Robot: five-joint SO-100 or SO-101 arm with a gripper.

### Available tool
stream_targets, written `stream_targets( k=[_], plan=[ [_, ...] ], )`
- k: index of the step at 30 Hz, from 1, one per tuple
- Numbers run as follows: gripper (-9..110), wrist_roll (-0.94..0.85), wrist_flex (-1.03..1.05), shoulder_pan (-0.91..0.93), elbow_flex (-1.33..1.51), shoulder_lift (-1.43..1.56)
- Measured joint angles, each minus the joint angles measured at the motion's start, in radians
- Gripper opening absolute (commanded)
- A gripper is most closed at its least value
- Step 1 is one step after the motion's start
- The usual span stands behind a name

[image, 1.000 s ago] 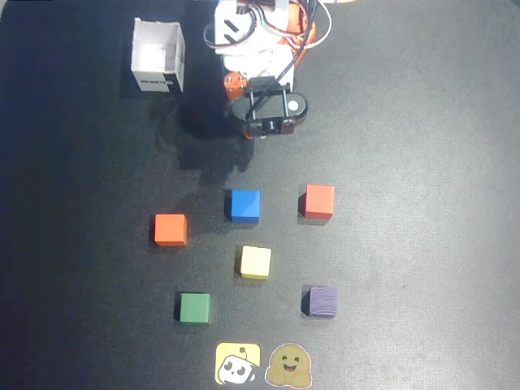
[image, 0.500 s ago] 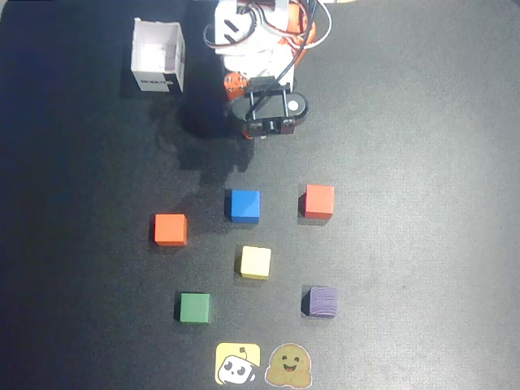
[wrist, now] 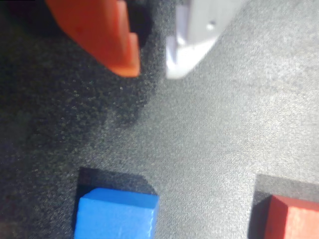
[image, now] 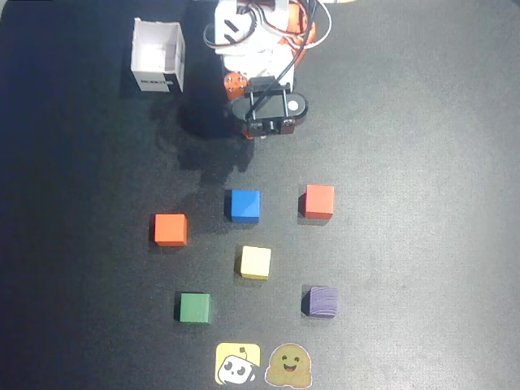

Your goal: Put the orange cube on top of the yellow cube.

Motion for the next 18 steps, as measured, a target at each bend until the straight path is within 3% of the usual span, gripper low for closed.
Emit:
stream_targets(
  k=[18],
  plan=[
    [6,0.008,0.0,0.0,0.0,0.0]
  ],
)
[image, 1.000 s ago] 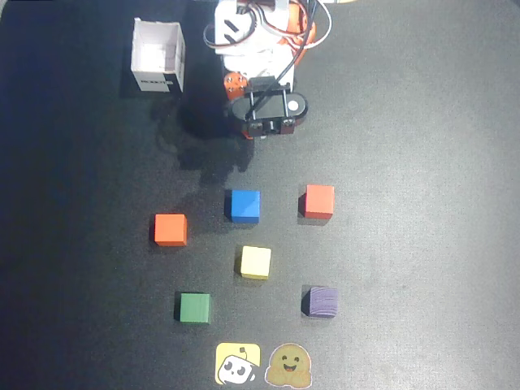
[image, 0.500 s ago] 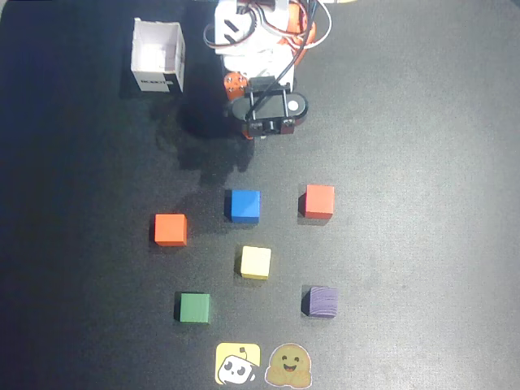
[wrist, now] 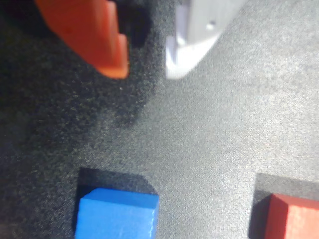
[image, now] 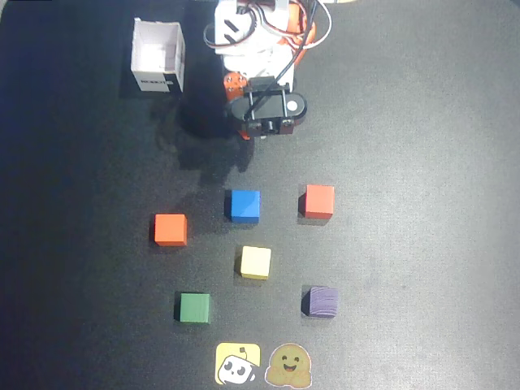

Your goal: Put the orange cube on top of the yellow cube.

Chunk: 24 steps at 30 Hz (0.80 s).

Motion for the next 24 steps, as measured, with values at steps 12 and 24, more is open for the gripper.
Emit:
stream_targets(
  k=[12,24],
  plan=[
    [6,0.0,-0.017,0.0,0.0,0.0],
    [6,-0.003,0.026,0.0,-0.052,-0.002]
  ],
)
